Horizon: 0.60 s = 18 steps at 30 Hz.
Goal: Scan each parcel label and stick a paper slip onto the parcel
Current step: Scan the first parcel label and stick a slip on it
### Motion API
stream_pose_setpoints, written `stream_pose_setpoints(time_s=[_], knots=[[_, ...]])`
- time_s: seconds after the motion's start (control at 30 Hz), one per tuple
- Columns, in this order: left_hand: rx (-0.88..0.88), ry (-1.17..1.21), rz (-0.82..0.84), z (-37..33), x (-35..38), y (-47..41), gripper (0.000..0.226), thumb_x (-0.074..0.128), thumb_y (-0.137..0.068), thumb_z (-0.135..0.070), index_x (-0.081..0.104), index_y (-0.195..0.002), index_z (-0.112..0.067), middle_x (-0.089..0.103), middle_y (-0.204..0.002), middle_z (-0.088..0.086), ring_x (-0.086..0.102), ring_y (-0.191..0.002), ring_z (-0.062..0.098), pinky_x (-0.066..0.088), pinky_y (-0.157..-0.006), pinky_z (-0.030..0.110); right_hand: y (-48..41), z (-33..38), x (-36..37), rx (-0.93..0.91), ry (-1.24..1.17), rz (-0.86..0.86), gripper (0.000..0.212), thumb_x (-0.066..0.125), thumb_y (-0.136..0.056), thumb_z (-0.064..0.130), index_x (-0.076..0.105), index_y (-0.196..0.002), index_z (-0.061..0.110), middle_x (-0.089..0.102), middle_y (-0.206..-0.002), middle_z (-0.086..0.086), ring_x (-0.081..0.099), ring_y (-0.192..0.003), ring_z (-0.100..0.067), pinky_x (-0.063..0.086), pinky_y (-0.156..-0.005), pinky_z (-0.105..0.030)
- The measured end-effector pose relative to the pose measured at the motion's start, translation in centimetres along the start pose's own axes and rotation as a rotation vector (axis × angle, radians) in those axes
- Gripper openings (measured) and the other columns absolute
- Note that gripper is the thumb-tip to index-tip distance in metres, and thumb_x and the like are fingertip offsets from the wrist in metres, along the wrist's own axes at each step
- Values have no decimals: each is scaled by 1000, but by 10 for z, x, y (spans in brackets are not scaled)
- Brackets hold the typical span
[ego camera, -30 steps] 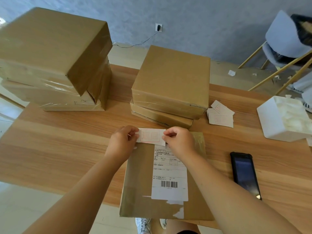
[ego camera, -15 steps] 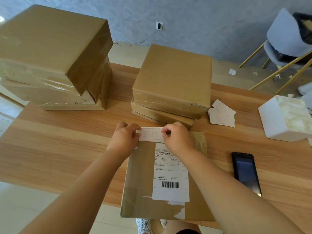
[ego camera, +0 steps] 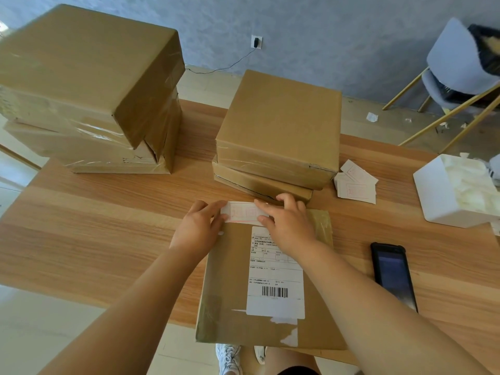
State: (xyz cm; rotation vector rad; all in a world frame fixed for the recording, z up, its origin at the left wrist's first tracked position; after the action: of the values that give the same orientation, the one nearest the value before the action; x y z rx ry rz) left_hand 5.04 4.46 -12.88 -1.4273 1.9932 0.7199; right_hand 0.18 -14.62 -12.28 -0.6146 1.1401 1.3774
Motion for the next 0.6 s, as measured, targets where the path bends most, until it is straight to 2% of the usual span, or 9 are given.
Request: stream_pose_setpoints(time_s=[0.1, 0.2, 0.33, 0.47, 0.6], knots=[[-13, 1, 44, 1, 3, 0, 34, 50, -94, -31, 51, -128, -33, 49, -102, -6, 54, -89, 16, 44, -73, 28, 0, -6, -2, 32, 15, 18, 41, 42, -96, 49, 39, -136, 51, 36, -136, 4, 30, -116, -21, 33, -93, -35], [-26, -21, 110, 1, 8, -2, 36, 45, -96, -30, 44, -131, -35, 44, -105, -5, 50, -85, 13, 41, -71, 27, -2, -8, -5, 73, 1, 54, 39, 44, -95, 50, 42, -133, 48, 43, -127, 3, 32, -113, -21, 35, -94, -37], [-64, -86, 232, -3, 13, -6, 41, 36, -98, -29, 33, -137, -41, 39, -109, -1, 56, -86, 17, 48, -76, 32, -7, -1, -5, 67, -2, 158, 33, 44, -96, 43, 41, -128, 46, 40, -123, 2, 30, -112, -22, 33, -86, -37], [-52, -162, 303, -8, 15, -9, 40, 30, -98, -30, 29, -133, -49, 36, -105, 0, 55, -86, 22, 50, -78, 37, -11, 7, -1, 20, 39, 243, 43, 38, -99, 34, 29, -137, 53, 33, -125, 4, 26, -110, -19, 33, -88, -36], [-41, -208, 331, -9, 13, -12, 37, 28, -97, -32, 27, -128, -51, 37, -105, 0, 57, -85, 22, 51, -77, 41, -11, 6, -1, 23, 91, 251, 40, 34, -99, 37, 26, -135, 55, 37, -123, 1, 28, -109, -21, 33, -86, -38]])
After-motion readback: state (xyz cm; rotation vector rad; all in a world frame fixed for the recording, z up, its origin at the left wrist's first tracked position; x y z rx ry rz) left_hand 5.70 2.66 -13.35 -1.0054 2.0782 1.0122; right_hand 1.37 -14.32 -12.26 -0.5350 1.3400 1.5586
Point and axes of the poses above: each hand's wrist, its own y-axis away from the middle knuckle, its own x-axis out of the palm, z = x × y, the point moved 6 cm from there along -y, towards the middle knuckle
